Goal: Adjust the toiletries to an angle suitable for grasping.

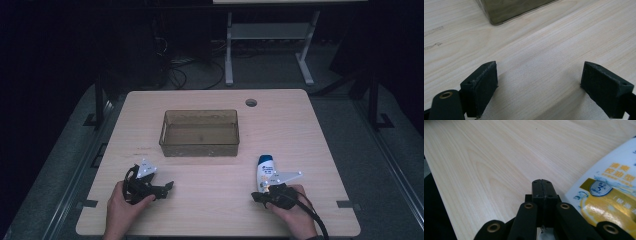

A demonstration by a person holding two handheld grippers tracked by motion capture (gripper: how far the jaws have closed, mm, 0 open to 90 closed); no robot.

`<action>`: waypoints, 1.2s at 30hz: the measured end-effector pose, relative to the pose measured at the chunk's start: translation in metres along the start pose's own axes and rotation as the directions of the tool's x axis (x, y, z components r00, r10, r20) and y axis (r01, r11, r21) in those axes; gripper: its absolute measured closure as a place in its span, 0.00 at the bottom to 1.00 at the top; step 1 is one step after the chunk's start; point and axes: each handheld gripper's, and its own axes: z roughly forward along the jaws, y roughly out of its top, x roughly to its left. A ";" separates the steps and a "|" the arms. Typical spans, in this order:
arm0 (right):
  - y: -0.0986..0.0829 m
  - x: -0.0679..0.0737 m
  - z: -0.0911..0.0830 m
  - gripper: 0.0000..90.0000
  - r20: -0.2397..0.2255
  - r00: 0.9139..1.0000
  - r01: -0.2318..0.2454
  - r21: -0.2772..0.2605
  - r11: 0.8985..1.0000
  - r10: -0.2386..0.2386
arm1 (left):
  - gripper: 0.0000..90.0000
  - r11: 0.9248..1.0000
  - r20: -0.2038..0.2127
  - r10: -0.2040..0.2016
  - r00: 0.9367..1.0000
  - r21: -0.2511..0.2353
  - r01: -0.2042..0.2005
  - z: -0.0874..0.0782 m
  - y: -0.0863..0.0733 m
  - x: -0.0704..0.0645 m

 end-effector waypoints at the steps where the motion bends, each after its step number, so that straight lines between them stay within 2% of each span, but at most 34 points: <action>1: -0.001 -0.001 -0.001 1.00 0.003 1.000 -0.001 -0.004 1.000 0.001 | 0.14 1.000 0.000 0.000 1.000 0.000 0.000 0.000 0.000 0.000; 18: -0.017 -0.011 -0.018 1.00 0.049 0.998 -0.036 -0.008 0.999 0.036 | 0.14 1.000 0.000 0.000 1.000 0.000 0.000 0.000 0.000 0.000; 36: -0.029 -0.026 -0.037 1.00 0.104 0.992 -0.068 -0.023 0.997 0.070 | 0.14 1.000 -0.001 -0.001 1.000 0.001 0.001 0.000 0.000 0.000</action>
